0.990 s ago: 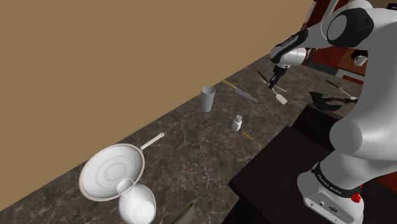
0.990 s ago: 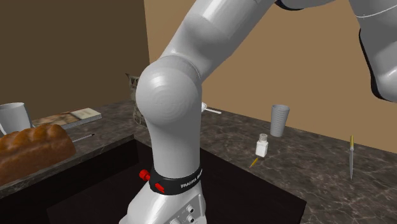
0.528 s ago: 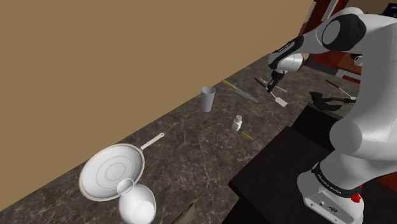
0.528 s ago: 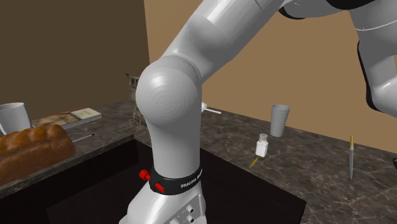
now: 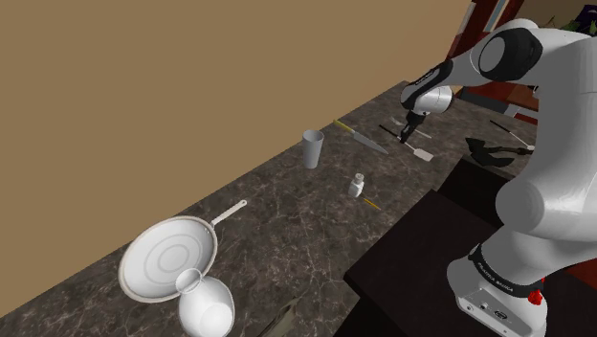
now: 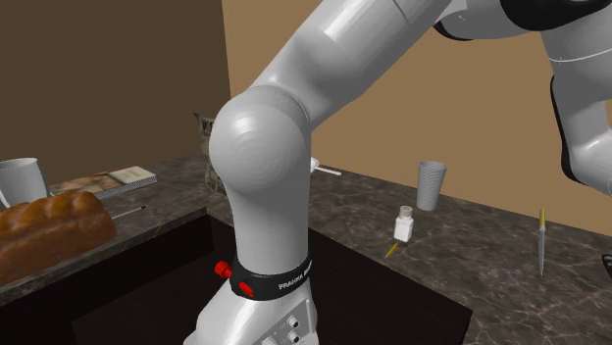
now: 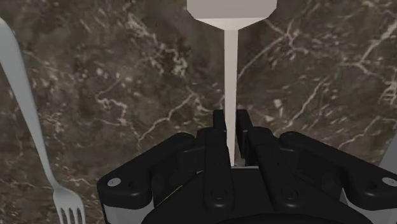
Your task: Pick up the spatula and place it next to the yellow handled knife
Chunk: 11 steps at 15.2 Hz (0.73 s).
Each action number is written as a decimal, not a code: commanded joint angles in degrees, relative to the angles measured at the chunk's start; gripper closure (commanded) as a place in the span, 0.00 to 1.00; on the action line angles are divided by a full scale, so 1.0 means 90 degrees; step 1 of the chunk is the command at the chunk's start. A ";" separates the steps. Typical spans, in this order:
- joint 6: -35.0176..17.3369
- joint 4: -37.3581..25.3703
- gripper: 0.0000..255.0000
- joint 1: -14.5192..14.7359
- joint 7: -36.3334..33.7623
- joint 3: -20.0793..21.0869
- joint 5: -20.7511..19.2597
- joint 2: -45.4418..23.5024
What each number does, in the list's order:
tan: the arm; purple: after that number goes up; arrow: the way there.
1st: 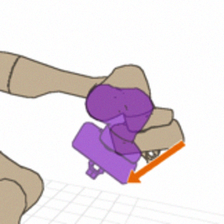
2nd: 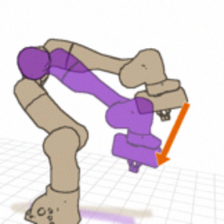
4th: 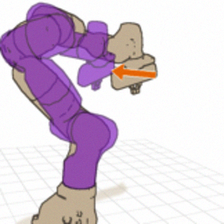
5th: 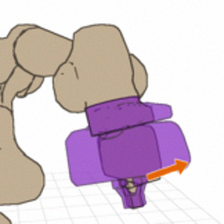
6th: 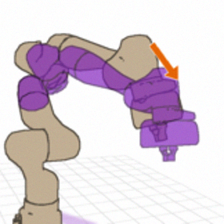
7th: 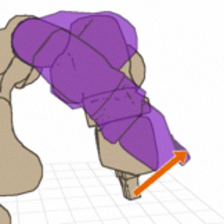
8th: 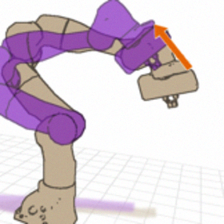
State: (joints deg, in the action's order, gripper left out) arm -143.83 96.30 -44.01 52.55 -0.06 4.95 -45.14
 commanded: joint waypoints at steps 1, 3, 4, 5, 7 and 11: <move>-0.0002 0.0000 1.00 0.0000 0.0000 0.0000 0.0000 -0.0001; -0.0002 0.0000 0.00 0.0000 0.0000 0.0000 0.0000 -0.0001; -0.0002 0.0000 0.00 0.0000 0.0000 0.0000 0.0000 -0.0001; -0.0002 0.0000 0.00 0.0000 0.0000 0.0000 0.0000 -0.0001; -0.0002 0.0000 0.00 0.0000 0.0000 0.0000 0.0000 -0.0001; 0.0340 0.0188 0.00 -0.0007 -0.0009 -0.0019 -0.0016 0.0528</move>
State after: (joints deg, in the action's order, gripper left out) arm -141.74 97.73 -44.20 52.65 -0.20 4.85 -41.64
